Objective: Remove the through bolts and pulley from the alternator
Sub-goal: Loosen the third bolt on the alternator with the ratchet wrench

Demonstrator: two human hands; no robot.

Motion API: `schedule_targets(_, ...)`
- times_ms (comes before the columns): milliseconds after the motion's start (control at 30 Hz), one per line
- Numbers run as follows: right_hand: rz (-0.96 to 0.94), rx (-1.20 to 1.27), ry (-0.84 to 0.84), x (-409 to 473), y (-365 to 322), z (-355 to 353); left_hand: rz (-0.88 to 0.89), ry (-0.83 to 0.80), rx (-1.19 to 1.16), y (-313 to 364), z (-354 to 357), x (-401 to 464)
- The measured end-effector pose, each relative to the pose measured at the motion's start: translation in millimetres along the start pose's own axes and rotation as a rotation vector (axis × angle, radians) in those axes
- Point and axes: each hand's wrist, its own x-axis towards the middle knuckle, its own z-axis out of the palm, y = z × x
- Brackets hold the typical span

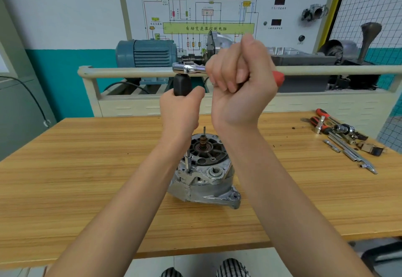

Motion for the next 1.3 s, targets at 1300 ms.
schedule_targets(1300, 0.161, 0.168, 0.074, 11.5, -0.4, -10.6, -0.043, -0.13, -0.008, 5.1, -7.9, 0.5)
